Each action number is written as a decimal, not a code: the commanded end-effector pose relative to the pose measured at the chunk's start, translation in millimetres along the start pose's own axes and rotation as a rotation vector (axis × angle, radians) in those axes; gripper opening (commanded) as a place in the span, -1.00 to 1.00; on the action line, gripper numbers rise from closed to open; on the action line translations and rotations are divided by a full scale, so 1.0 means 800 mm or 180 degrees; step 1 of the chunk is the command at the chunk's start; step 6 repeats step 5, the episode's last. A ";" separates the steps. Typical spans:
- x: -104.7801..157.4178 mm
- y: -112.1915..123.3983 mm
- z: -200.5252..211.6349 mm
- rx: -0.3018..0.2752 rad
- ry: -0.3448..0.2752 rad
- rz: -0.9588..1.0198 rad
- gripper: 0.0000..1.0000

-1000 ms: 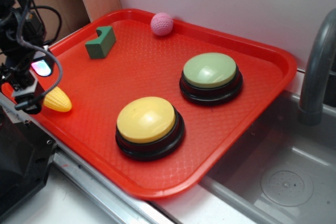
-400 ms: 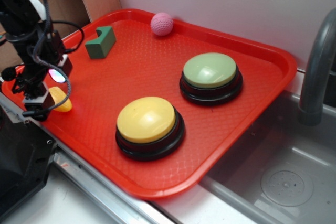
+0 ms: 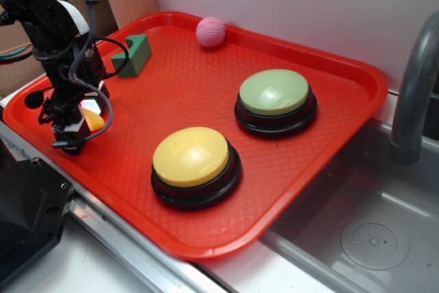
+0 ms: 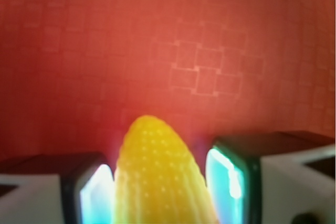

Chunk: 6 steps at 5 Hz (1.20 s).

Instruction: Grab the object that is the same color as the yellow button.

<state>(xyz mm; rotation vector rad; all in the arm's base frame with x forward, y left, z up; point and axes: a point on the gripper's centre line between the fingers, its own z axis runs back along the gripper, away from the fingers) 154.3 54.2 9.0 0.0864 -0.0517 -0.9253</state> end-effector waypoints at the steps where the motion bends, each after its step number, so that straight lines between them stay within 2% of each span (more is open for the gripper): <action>1: -0.013 0.008 0.043 0.0031 -0.0268 0.0699 -1.00; 2: -0.032 0.045 0.101 -0.0039 -0.0427 0.1518 -1.00; 3: -0.007 0.079 0.158 -0.0157 -0.0377 0.2330 -1.00; 4: 0.032 0.090 0.194 -0.0226 -0.0515 0.2291 -1.00; 5: 0.043 0.084 0.172 -0.0139 -0.0286 0.2260 -1.00; 6: 0.043 0.084 0.172 -0.0139 -0.0286 0.2260 -1.00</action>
